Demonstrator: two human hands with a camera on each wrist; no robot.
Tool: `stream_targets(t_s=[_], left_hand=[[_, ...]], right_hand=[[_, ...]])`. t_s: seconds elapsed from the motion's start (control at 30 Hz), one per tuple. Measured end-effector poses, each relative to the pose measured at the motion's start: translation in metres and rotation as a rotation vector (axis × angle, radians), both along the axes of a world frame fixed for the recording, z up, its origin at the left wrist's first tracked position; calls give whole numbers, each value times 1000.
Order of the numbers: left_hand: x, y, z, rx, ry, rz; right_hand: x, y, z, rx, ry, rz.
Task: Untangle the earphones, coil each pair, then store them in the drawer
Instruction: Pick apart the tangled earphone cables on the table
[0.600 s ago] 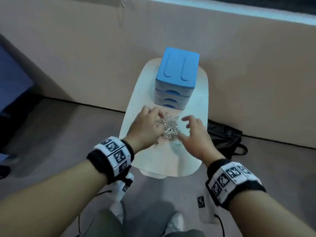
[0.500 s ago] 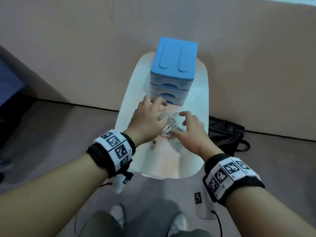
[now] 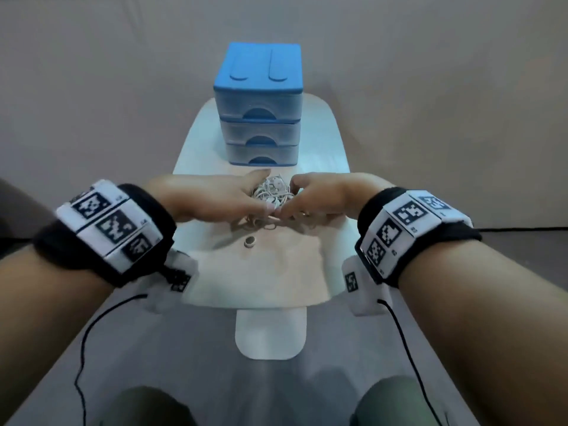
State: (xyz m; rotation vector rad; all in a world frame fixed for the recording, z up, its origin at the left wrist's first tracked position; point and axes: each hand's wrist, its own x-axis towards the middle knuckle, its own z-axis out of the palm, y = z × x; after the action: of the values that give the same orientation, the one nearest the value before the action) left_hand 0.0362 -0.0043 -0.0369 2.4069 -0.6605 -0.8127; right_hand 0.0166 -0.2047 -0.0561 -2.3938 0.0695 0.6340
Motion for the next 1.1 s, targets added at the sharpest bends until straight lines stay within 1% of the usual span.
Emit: stream_targets(t_s=[0.07,0.13,0.23,0.33,0.4,0.53,0.63,0.77,0.9,1.1], left_hand=[[-6,-2,-1,-70,11,42],[-12,-2,-1,-107,-4,75],[-24,-2,1,-34,-16,94],[-37,-6,1,74,-99,102],[-41,-8,0,139,-154,100],[-41,-9,0,225,-218,106],[-42,-9,0,234,-199,109],[-41,-8,-1,275,-215,100],[-39,-8,-1,273,-199,122],[-40,-7,-1,253,-217,139]], right_hand=[[-11,0,-3,-20,-79,-29],[-22,2,-5,11,-138,-57],[-38,3,-7,58,-159,-95],[-49,4,-11,34,-217,-125],[-54,5,-13,58,-241,-141],[-54,1,-19,152,-243,-142],[-50,-3,-24,197,-227,-146],[-45,-5,-25,217,-200,-123],[-44,-7,-26,225,-202,-126],[-46,-11,-32,278,-264,-151]])
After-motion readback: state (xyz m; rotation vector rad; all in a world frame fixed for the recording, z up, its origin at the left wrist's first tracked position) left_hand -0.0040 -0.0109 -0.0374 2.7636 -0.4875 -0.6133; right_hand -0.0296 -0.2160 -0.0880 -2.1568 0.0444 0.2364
